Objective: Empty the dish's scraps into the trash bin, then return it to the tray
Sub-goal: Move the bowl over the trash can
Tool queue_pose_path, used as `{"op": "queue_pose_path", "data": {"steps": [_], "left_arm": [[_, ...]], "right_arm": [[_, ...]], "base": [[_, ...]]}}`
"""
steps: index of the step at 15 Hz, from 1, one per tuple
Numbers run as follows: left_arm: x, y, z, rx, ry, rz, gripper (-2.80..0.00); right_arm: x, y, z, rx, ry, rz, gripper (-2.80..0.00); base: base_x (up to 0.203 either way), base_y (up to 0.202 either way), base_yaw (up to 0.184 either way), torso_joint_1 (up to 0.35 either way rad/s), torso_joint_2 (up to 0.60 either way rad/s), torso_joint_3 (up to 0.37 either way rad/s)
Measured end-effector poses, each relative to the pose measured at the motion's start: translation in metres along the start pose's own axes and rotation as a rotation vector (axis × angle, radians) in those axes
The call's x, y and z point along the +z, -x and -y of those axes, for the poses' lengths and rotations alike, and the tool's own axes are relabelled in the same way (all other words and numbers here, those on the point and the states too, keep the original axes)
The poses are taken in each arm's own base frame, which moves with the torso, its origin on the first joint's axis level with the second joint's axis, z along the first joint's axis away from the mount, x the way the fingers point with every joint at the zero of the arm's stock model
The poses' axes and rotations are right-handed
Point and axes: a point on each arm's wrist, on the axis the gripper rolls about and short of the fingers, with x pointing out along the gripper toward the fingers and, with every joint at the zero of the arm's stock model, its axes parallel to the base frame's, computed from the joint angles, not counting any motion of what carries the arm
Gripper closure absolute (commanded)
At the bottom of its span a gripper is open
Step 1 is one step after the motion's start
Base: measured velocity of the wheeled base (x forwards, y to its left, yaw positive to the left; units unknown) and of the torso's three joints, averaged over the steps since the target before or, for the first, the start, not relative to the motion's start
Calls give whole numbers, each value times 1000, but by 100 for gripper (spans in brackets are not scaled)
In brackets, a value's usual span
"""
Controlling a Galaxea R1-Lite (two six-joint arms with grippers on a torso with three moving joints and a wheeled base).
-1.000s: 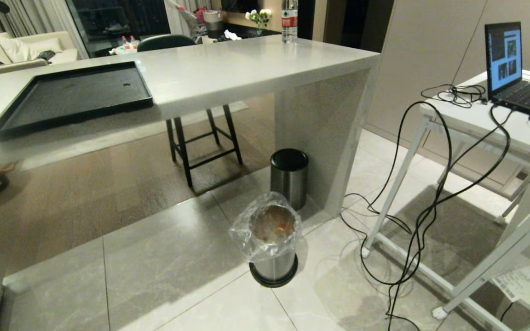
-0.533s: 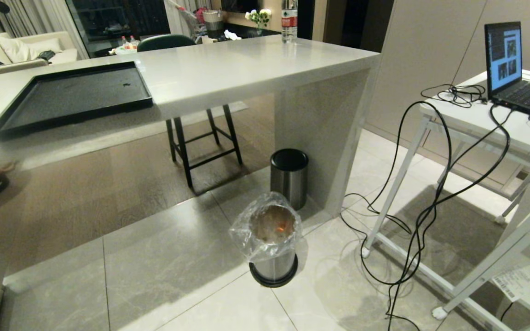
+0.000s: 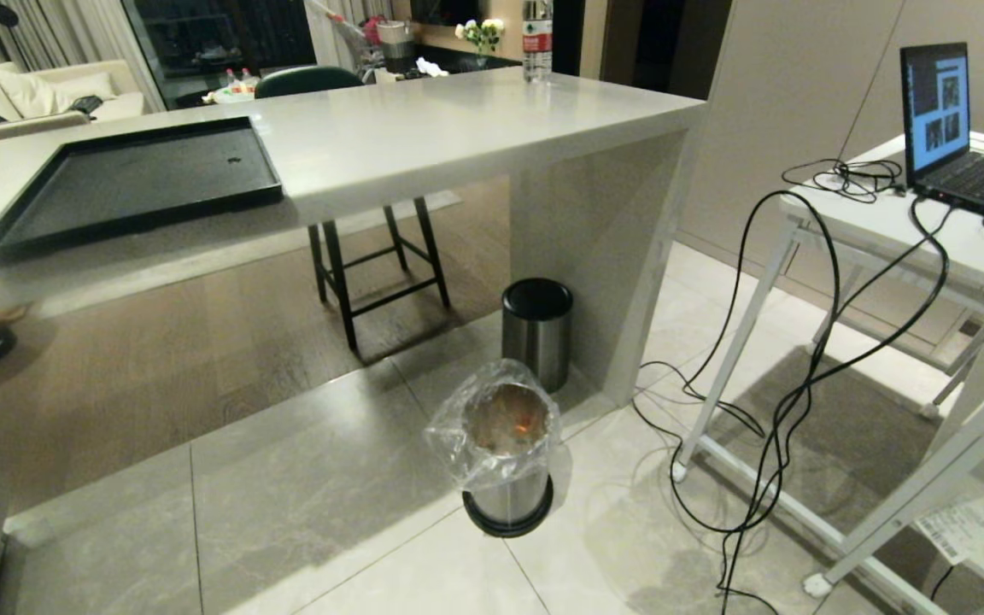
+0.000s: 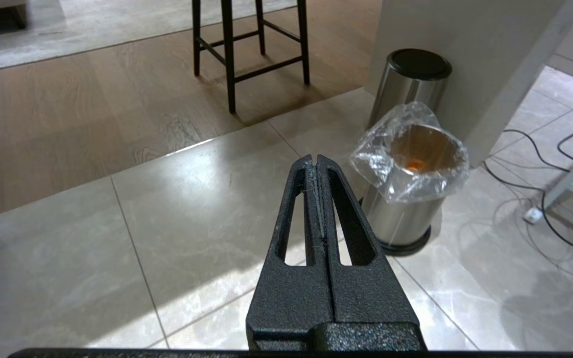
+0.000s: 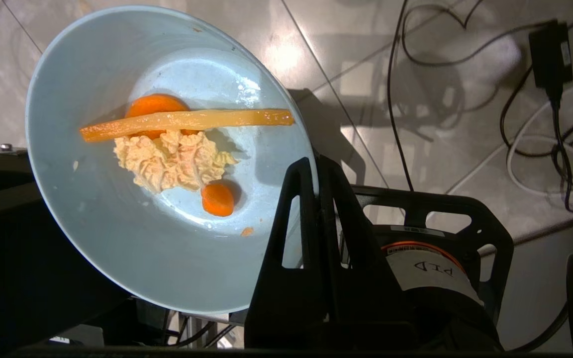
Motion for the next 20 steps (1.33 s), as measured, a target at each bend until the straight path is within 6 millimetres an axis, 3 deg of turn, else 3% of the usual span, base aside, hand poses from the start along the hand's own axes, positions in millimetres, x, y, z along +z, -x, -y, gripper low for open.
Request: {"op": "queue_pose_path", "data": {"steps": [7, 20], "left_arm": [[0, 0, 0, 0, 0, 0, 0], [0, 0, 0, -1, 0, 0, 0]], "right_arm": [[0, 0, 0, 1, 0, 2, 0], [-1, 0, 1, 3, -3, 3, 0]], "base": [[176, 0, 1, 6, 3, 3], [0, 0, 0, 0, 0, 0]]}}
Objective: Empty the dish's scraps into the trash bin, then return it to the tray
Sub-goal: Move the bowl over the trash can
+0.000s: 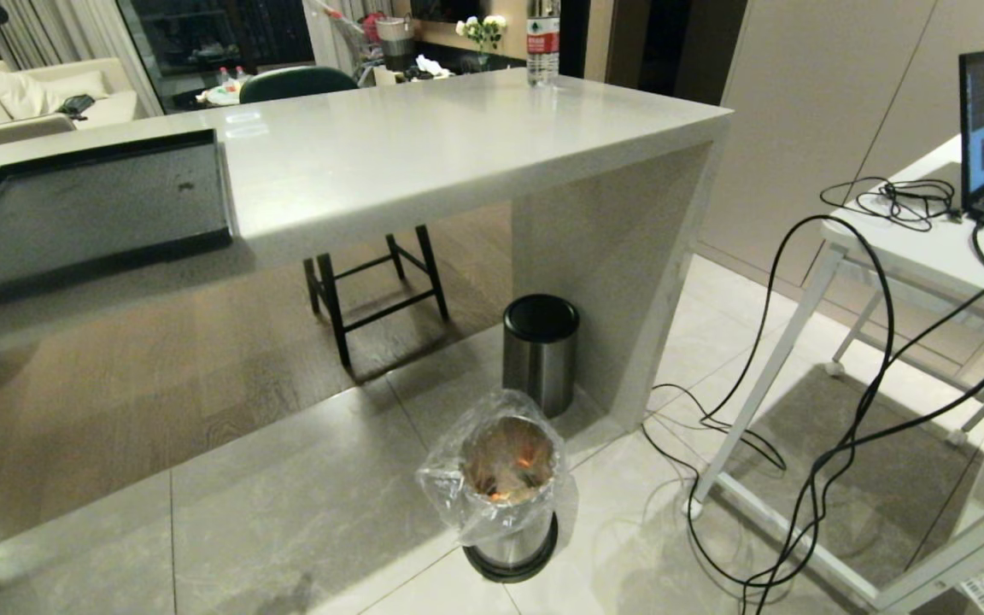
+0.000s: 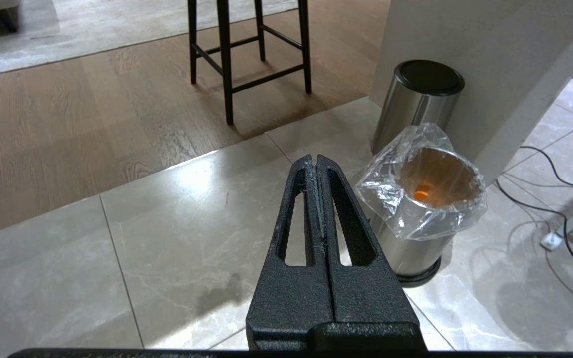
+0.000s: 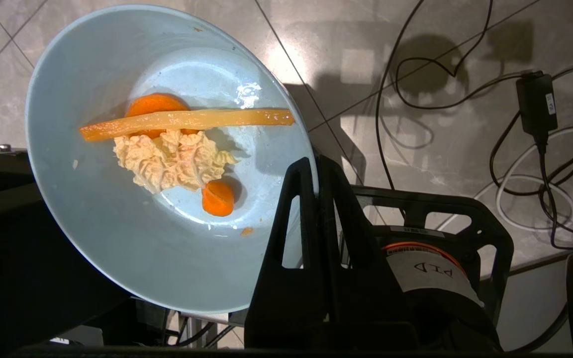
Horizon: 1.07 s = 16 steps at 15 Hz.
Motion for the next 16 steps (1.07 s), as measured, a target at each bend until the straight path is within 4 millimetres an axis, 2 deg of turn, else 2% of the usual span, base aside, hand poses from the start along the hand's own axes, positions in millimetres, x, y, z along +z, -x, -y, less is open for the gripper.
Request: {"op": "queue_pose_path", "data": {"steps": [5, 16], "left_arm": [[0, 0, 0, 0, 1, -1, 0], [0, 0, 0, 1, 2, 0, 0]], "right_arm": [[-1, -1, 0, -1, 0, -3, 0], [0, -2, 0, -1, 1, -5, 0]], "base": [[0, 0, 0, 1, 1, -45], [0, 0, 0, 1, 4, -191]]}}
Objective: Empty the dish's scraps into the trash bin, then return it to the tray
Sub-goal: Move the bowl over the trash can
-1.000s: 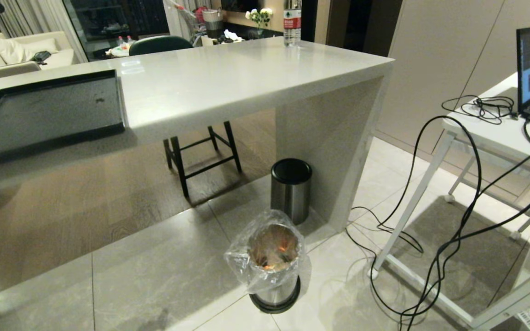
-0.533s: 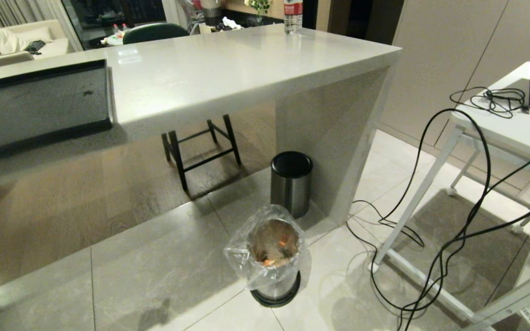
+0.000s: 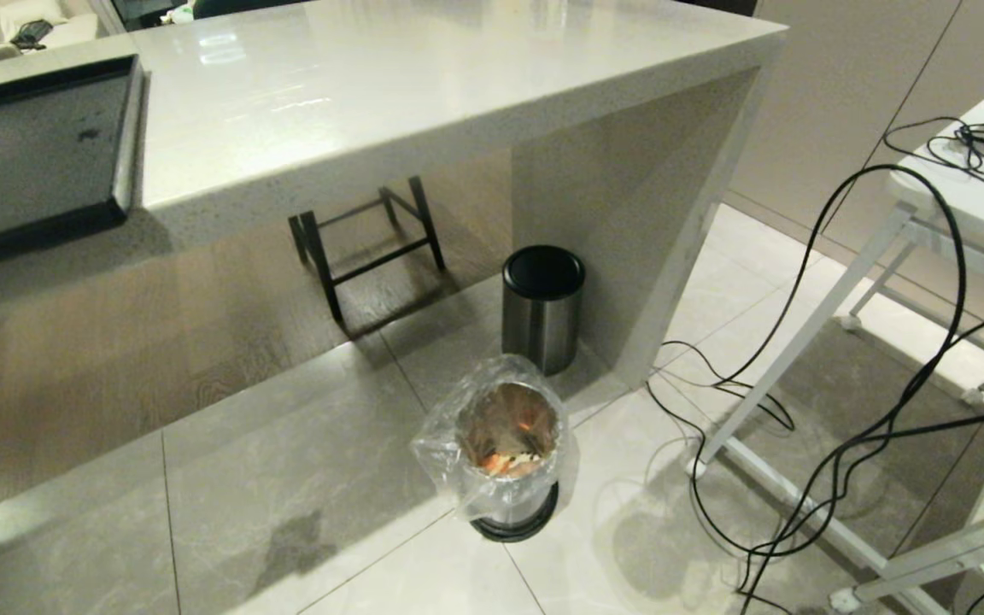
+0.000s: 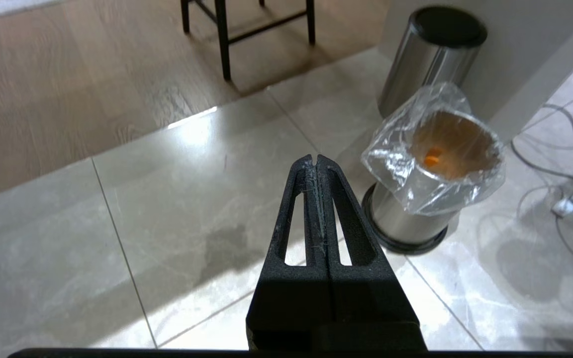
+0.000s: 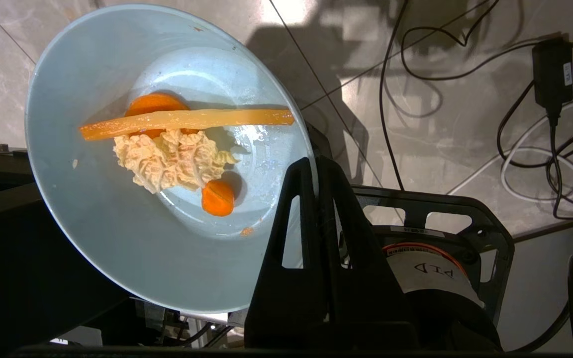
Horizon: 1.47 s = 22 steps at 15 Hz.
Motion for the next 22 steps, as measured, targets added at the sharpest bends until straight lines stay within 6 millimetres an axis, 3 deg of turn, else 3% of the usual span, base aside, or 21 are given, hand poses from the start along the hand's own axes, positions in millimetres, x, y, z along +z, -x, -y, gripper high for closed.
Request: {"op": "queue_pose_path", "data": {"steps": [22], "left_arm": [[0, 0, 0, 0, -2, 1, 0]], "right_arm": [[1, 1, -1, 4, -1, 8, 0]], "base": [[0, 0, 0, 2, 1, -197]]}}
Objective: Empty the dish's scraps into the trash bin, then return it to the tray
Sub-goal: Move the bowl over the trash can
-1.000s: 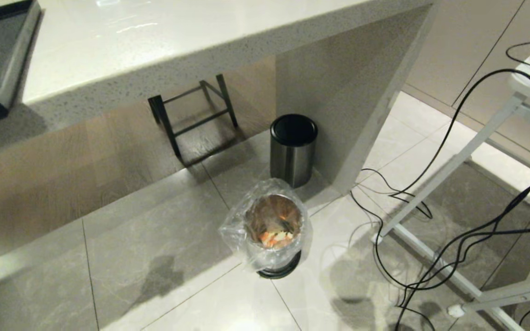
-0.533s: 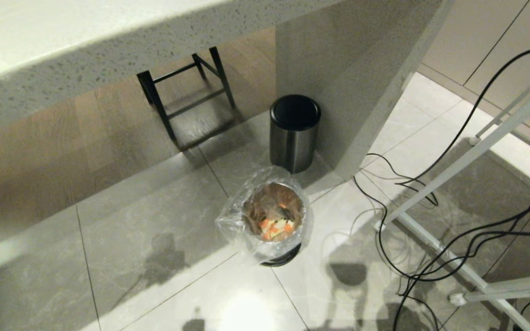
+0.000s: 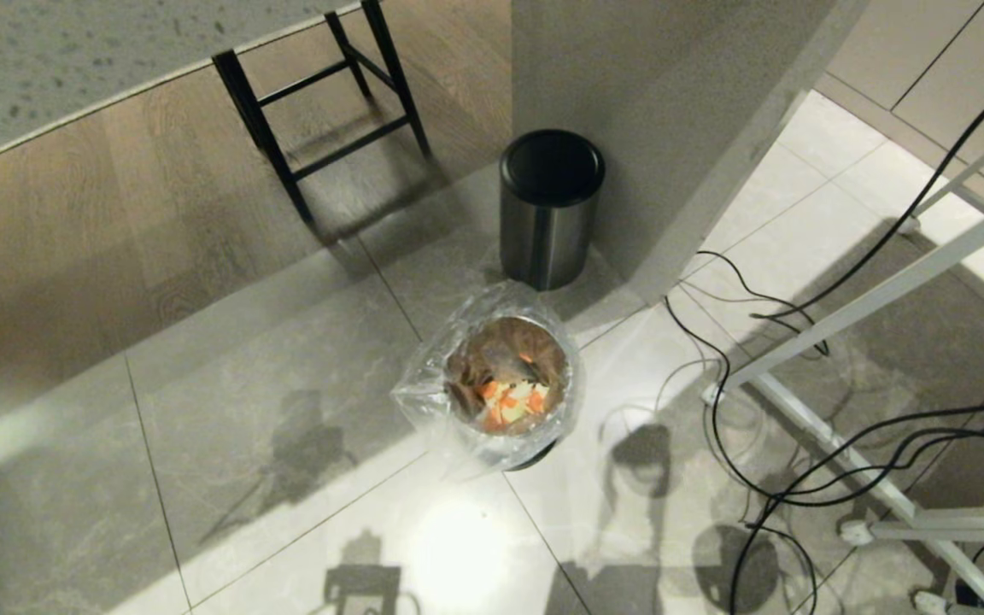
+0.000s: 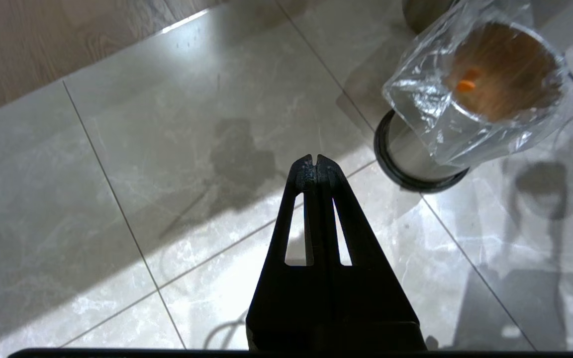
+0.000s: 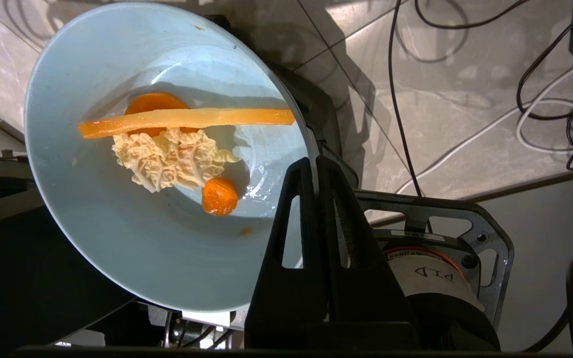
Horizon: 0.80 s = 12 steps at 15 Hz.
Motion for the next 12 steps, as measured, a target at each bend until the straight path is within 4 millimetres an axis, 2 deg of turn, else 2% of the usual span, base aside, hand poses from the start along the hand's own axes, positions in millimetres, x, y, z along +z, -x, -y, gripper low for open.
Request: {"op": "queue_pose_path", "data": {"steps": [12], "left_arm": [[0, 0, 0, 0, 0, 0, 0]], "right_arm": [[0, 1, 0, 3, -2, 4, 0]], "base": [[0, 0, 0, 3, 2, -192]]}}
